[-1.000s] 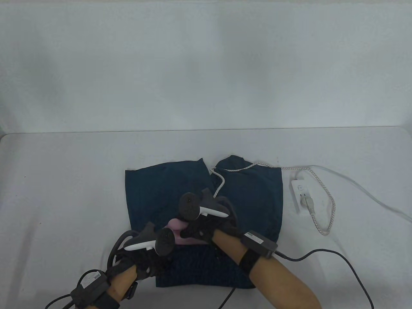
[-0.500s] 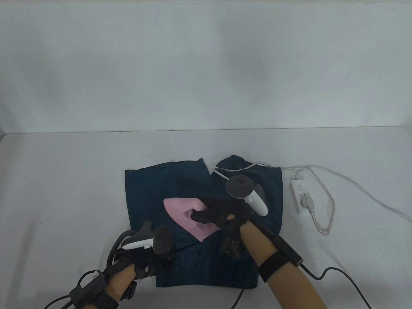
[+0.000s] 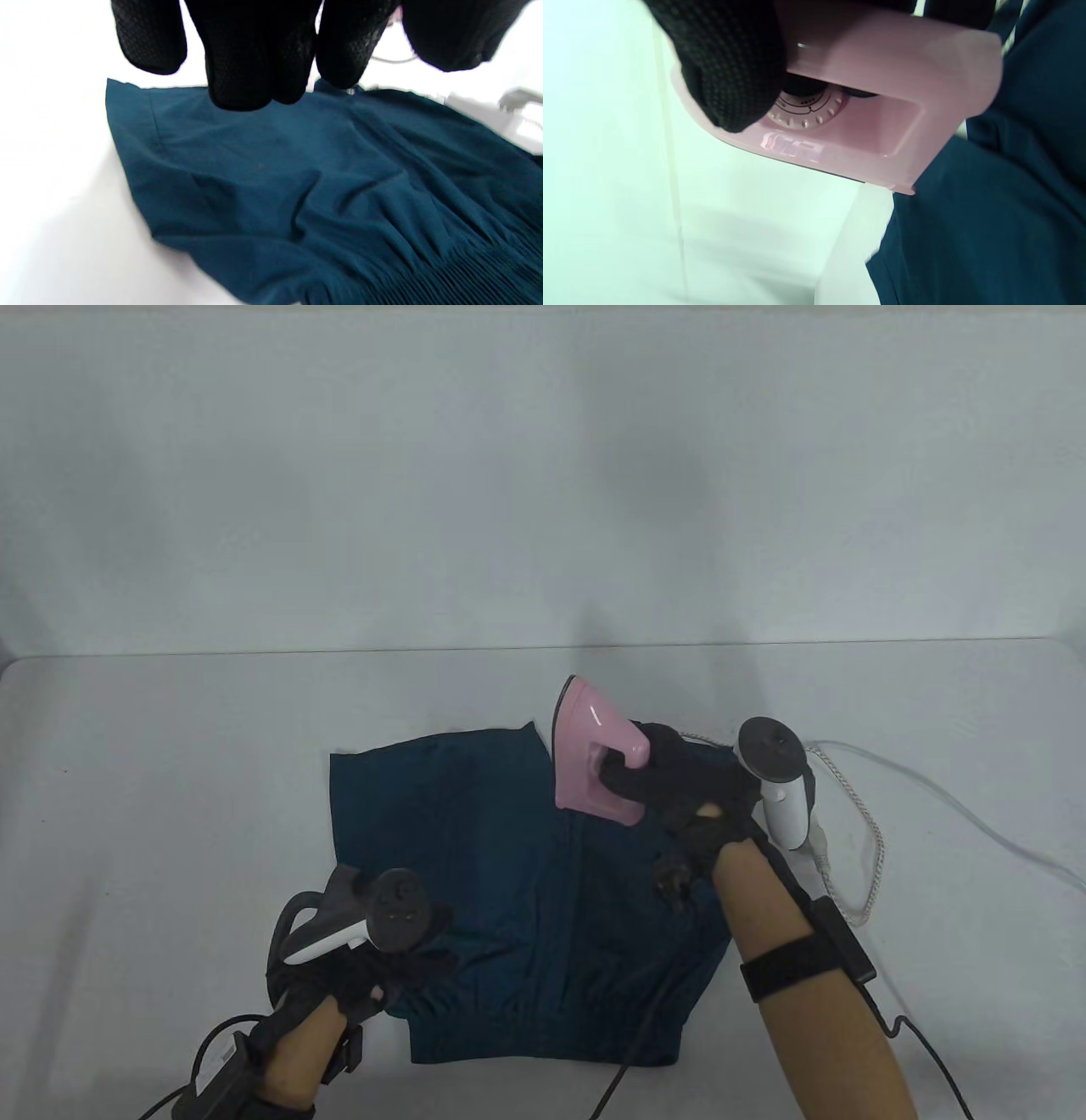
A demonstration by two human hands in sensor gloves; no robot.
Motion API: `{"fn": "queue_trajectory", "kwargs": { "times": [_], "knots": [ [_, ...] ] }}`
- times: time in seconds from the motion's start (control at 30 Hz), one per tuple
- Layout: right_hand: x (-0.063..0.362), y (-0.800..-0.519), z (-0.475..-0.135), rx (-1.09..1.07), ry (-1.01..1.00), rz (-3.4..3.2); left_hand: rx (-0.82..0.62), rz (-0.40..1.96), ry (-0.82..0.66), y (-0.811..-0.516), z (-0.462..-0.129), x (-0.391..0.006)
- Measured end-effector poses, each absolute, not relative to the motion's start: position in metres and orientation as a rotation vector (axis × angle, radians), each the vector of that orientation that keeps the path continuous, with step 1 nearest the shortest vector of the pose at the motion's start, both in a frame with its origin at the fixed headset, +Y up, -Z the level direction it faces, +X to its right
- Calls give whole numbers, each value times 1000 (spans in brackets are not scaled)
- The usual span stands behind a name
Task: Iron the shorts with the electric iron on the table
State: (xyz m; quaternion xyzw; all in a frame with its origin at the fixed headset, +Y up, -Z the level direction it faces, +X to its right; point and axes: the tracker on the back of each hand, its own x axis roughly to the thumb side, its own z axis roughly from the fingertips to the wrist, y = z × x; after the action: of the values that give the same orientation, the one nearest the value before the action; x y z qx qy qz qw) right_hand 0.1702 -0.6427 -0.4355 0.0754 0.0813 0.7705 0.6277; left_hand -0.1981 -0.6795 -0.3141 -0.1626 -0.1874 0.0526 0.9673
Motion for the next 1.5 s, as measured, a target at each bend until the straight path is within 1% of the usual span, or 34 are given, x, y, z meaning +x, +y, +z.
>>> {"fn": "queue_trajectory", "kwargs": {
  "times": [0.03,0.07,0.17,0.27,0.5,0.6,0.8,0.97,1.27,1.33,1.4,1.5],
  "knots": [
    [179,-640,-439,149,154,1789,-344,120,-378,-680,-315,-200],
    [188,-637,-444,122,119,1822,-392,128,-375,-679,-315,-204],
    [209,-633,-457,43,39,1905,-321,151,-358,-676,-315,-214],
    [225,-635,-474,-58,-9,1938,-329,199,-357,-675,-313,-220],
    [247,-644,-513,-284,-169,2030,-365,204,-349,-677,-314,-223],
    [255,-656,-530,-424,-182,1985,-382,199,-344,-680,-315,-225],
    [264,-684,-551,-584,-189,1872,-380,210,-334,-679,-315,-229],
    [266,-707,-557,-622,-168,1789,-389,219,-344,-680,-315,-228],
    [264,-745,-557,-577,-134,1695,-405,209,-352,-683,-316,-225],
    [262,-747,-555,-583,-134,1683,-404,210,-352,-683,-316,-225],
    [258,-748,-552,-660,-93,1762,-404,207,-351,-683,-316,-225],
    [256,-746,-548,-694,-61,1803,-405,206,-351,-684,-316,-224]
  ]
}}
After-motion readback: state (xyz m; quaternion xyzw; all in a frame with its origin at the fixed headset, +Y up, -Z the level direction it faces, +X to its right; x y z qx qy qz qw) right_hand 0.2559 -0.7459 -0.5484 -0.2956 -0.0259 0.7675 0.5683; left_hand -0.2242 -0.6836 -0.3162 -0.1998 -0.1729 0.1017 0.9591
